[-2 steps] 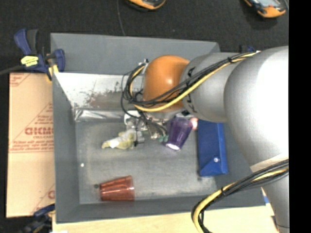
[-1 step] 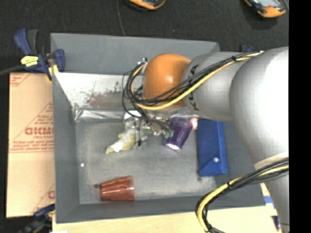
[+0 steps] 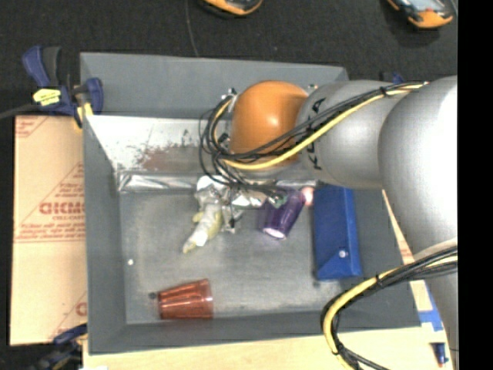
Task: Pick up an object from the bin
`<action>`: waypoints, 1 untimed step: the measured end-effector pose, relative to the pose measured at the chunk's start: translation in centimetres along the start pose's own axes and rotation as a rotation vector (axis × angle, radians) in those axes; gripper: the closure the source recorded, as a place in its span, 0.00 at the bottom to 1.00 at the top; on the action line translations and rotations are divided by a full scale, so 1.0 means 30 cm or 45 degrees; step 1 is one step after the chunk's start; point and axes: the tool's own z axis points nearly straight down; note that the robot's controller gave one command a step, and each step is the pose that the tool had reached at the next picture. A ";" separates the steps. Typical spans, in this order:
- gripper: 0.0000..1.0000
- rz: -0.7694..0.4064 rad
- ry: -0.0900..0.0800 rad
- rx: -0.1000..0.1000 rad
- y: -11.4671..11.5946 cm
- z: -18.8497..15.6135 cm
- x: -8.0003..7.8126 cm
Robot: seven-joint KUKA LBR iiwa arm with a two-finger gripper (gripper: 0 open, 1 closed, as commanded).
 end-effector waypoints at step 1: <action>1.00 -0.410 -0.001 0.001 -0.014 -0.002 0.033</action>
Offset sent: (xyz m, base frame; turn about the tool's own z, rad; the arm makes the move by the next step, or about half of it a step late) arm 0.0091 0.0002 0.1765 -0.0096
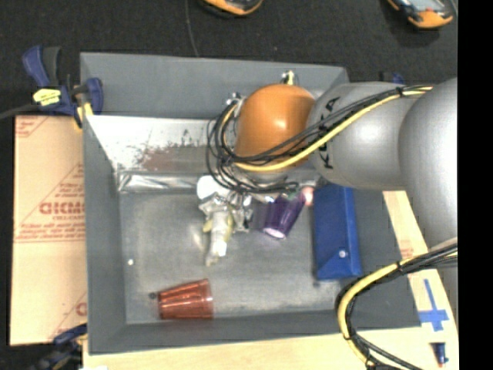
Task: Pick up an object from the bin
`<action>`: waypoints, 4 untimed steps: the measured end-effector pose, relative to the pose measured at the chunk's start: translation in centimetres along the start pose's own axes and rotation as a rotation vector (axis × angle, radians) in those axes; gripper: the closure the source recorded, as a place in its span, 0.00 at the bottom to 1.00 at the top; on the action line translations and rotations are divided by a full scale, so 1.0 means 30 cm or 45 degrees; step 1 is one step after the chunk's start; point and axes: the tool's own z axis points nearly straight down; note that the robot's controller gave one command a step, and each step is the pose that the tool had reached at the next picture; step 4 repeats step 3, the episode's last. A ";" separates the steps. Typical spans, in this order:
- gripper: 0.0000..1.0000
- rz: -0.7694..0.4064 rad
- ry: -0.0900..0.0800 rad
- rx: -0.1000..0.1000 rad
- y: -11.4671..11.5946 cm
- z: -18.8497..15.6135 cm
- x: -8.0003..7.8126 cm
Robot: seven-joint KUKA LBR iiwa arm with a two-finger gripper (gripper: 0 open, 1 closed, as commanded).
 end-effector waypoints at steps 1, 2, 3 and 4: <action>1.00 -0.104 0.002 -0.007 -0.010 -0.213 -0.020; 1.00 0.119 0.007 -0.008 -0.010 -0.465 0.008; 1.00 -0.098 0.003 -0.007 0.010 -0.717 -0.020; 1.00 -0.098 0.003 -0.007 0.010 -0.717 -0.020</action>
Offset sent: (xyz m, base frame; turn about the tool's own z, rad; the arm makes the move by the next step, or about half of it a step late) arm -0.0119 -0.0138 0.2085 -0.0855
